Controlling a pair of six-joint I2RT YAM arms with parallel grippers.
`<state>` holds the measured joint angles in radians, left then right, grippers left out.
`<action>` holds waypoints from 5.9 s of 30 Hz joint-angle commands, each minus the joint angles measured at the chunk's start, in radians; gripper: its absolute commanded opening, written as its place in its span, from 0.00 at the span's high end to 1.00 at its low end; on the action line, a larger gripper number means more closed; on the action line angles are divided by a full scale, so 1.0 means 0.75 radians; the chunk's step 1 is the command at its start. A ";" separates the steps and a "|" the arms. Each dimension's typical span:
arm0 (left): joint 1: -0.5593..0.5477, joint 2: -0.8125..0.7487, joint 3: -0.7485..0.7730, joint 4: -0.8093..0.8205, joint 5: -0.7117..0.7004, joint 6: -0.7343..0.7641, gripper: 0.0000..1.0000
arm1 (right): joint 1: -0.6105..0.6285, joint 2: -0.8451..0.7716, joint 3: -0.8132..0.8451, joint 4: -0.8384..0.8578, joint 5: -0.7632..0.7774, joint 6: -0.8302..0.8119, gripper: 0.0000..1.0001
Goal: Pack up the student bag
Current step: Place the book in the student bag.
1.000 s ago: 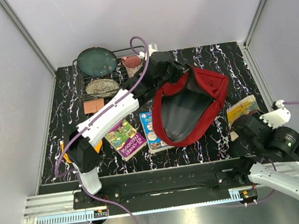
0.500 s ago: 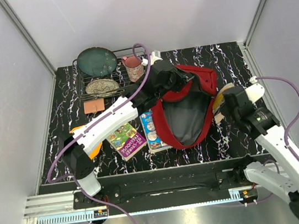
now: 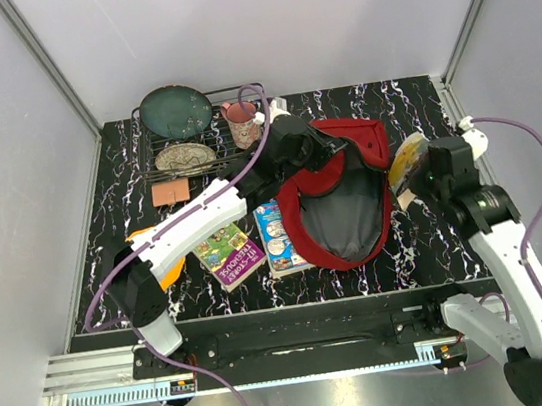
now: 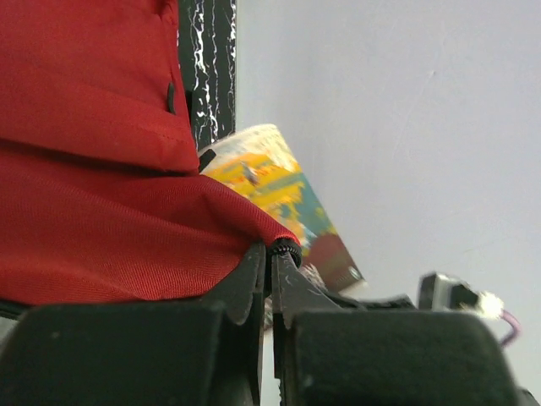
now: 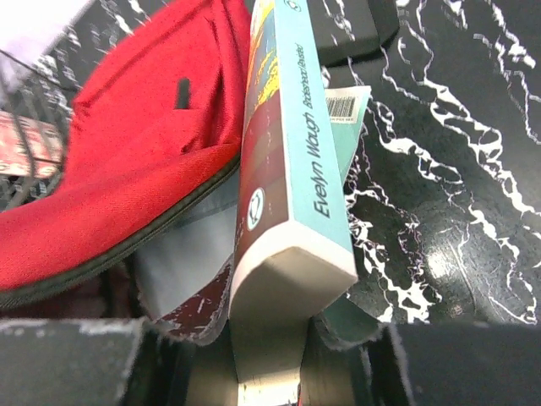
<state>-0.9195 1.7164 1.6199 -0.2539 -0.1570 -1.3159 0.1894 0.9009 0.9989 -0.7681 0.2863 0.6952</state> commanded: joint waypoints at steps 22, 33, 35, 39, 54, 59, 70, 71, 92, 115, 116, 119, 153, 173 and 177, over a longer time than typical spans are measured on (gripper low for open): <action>0.171 0.121 0.362 -0.056 0.673 0.717 1.00 | -0.003 -0.849 -0.421 0.177 -0.795 0.543 1.00; 0.171 0.039 0.180 -0.062 0.811 0.726 1.00 | -0.003 -0.700 -0.710 0.821 -0.750 0.721 1.00; 0.169 0.025 0.145 -0.050 0.815 0.718 1.00 | -0.003 -0.665 -0.765 1.011 -0.744 0.772 1.00; 0.167 0.004 0.092 -0.017 0.827 0.699 1.00 | -0.005 -0.565 -0.847 1.214 -0.705 0.867 1.00; 0.120 0.025 0.139 0.021 0.858 0.613 1.00 | -0.003 -0.739 -0.837 0.321 -0.294 0.750 1.00; 0.070 0.070 0.221 0.011 0.825 0.558 1.00 | -0.003 -0.561 -0.592 0.300 -0.155 0.591 1.00; 0.087 0.080 0.178 0.089 0.763 0.450 1.00 | -0.046 -0.086 -0.182 0.347 -0.275 0.235 1.00; 0.089 0.088 0.182 0.089 0.766 0.448 1.00 | -0.046 -0.103 -0.195 0.349 -0.324 0.267 1.00; 0.126 0.100 0.204 0.111 0.829 0.439 1.00 | -0.044 -0.484 -0.998 1.451 -0.498 0.840 1.00; 0.113 0.082 0.219 0.154 0.878 0.392 1.00 | 0.232 0.515 -0.870 2.343 -0.184 0.857 0.97; 0.113 0.082 0.219 0.156 0.880 0.392 1.00 | 0.244 0.535 -0.868 2.358 -0.159 0.857 0.97; 0.113 0.074 0.205 0.154 0.882 0.392 1.00 | 0.271 0.599 -0.864 2.390 -0.044 0.857 0.96; 0.175 0.023 0.057 0.255 0.894 0.366 1.00 | 0.275 -0.033 -0.773 0.969 -0.007 0.752 0.00; 0.181 -0.006 0.000 0.300 0.915 0.335 1.00 | 0.277 0.316 -0.833 1.335 -0.095 0.914 0.50; 0.177 -0.006 -0.006 0.300 0.919 0.337 1.00 | 0.277 0.423 -0.763 1.468 -0.077 0.897 0.64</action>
<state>-0.7887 1.7733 1.6123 -0.1207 0.4938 -1.0477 0.3927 1.1637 0.3473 0.1482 0.1902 1.3769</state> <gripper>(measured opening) 0.030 0.407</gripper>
